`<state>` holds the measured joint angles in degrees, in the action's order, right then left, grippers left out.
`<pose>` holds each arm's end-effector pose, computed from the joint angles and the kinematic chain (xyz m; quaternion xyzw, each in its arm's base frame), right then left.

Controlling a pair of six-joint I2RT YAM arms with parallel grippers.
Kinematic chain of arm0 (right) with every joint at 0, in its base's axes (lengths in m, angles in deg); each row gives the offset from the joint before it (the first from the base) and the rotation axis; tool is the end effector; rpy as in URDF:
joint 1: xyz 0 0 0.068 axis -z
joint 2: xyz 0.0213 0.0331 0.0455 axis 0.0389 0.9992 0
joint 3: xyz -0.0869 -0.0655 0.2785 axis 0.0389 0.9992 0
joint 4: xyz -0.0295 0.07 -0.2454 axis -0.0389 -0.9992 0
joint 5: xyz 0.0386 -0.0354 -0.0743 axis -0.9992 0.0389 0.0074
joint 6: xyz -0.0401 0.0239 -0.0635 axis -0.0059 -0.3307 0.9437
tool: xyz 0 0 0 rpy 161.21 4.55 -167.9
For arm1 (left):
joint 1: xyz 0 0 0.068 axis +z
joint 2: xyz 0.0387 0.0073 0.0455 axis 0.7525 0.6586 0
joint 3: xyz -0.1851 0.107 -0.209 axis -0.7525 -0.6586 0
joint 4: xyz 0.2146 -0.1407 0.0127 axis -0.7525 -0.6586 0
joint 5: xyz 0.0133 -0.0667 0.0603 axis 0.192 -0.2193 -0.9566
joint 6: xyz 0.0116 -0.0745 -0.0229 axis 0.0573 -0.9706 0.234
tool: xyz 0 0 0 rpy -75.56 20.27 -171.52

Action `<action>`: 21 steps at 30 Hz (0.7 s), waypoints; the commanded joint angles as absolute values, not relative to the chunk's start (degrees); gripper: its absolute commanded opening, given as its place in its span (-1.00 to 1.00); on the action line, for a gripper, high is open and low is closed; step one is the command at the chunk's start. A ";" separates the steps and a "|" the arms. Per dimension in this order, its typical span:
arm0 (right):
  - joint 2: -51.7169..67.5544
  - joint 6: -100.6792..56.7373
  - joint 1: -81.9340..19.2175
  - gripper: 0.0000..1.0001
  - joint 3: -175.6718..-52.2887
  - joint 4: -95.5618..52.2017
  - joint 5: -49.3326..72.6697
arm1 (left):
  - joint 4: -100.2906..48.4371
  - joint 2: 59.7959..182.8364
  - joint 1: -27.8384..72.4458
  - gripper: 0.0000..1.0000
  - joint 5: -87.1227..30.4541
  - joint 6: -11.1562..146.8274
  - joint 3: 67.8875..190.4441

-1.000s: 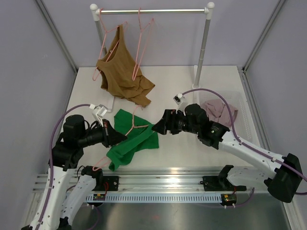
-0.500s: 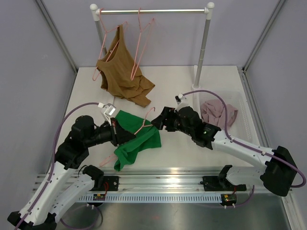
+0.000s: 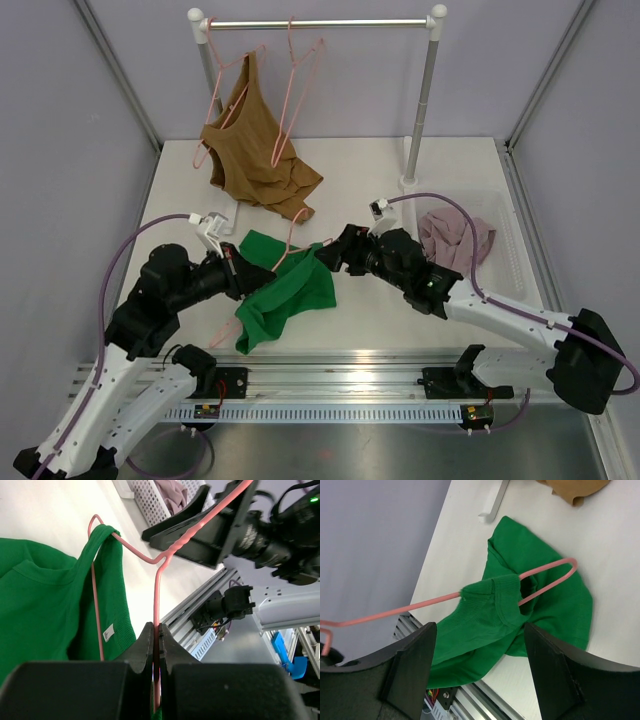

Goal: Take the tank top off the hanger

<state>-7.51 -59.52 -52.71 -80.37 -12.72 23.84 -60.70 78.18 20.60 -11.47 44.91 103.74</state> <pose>0.1826 0.2129 0.3001 -0.0184 0.7943 0.4253 0.4335 0.0921 -0.0820 0.3448 0.0839 0.7965 -0.4482 0.3971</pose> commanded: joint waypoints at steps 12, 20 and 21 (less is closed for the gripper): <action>0.58 -57.78 -53.30 0.52 -87.21 -3.25 15.80 | -56.42 76.23 20.24 -1.00 -13.66 41.36 107.36; 3.30 -57.26 -53.30 0.16 -88.09 -4.47 17.99 | -56.68 75.97 20.24 -1.00 -13.83 41.27 107.80; 3.30 -57.08 -53.30 0.04 -88.01 -4.82 18.77 | -56.68 76.06 20.24 -1.00 -13.66 41.18 107.71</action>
<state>3.17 -58.27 -52.78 -85.90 -6.87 16.85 -60.50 76.41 20.60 -13.33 41.83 104.90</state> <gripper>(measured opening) 0.550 0.023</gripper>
